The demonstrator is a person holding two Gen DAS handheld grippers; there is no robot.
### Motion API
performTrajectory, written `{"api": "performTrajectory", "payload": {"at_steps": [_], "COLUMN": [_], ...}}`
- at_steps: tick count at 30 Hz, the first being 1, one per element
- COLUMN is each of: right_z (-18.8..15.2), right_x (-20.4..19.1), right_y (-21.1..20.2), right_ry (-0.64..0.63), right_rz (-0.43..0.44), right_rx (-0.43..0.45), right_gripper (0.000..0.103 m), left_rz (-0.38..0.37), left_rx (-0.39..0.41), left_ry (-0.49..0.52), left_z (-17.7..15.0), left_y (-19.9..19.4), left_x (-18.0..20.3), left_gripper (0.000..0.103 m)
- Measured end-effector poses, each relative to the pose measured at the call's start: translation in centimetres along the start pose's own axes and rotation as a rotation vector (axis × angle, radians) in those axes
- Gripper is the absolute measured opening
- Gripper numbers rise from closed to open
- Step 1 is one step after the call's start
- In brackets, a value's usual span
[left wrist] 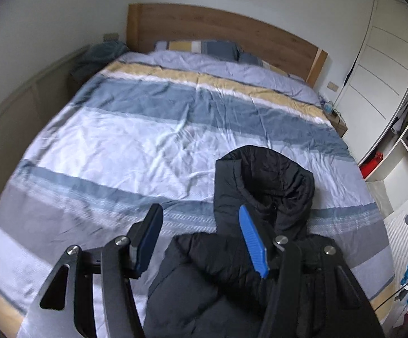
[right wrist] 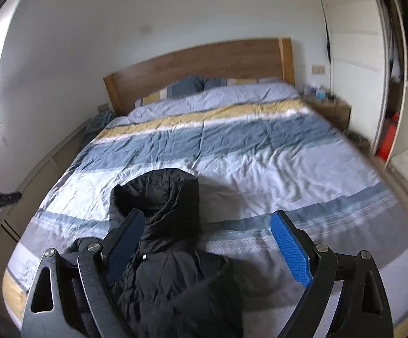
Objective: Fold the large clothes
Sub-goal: 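Release the jacket and reposition both tools over the folded bundle, then grasp the folded jacket near the hood with both tools and lift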
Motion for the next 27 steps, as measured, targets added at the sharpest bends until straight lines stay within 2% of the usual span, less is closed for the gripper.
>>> {"api": "performTrajectory", "payload": {"at_steps": [5,11,20,24,25,27], "right_z": [0.7,0.6,-1.0,-1.6,-1.9,-2.4], "right_x": [0.0,-2.2,-5.0,-5.7,-6.0,-6.5], "right_y": [9.5,20.2,31.0,33.6,34.1,35.0], "right_ry": [0.045,0.080,0.107,0.118,0.115,0.110], "right_rz": [0.042,0.112,0.172,0.186,0.199,0.206], "right_rx": [-0.055,-0.124,-0.163,-0.171,-0.178,-0.207], "right_gripper": [0.091,0.093,0.095,0.095,0.091,0.066], "left_rz": [-0.051,-0.119,-0.229,-0.336,-0.349,-0.374], "left_rx": [-0.043,-0.078,-0.095,-0.132,-0.139,-0.155], "left_ry": [-0.019,-0.084,-0.196,-0.263,-0.269,-0.281], "left_z": [1.9,2.5,1.6,0.7,0.5,-0.1], "left_y": [10.2,20.2,30.7,33.6,34.0,34.8], "left_x": [0.7,0.7,0.9,1.8,1.9,2.4], "left_gripper": [0.055,0.055,0.055,0.055,0.055,0.055]}}
Point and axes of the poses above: each gripper's, at about its wrist camera, not at the fingertips, and y roughly the way its jaws point, x to its right, z to its top, the point moved 6 cm from there along y, roughly the way its jaws point, and after that the axes turned 3 degrees about -z, right-handed, at the moved point
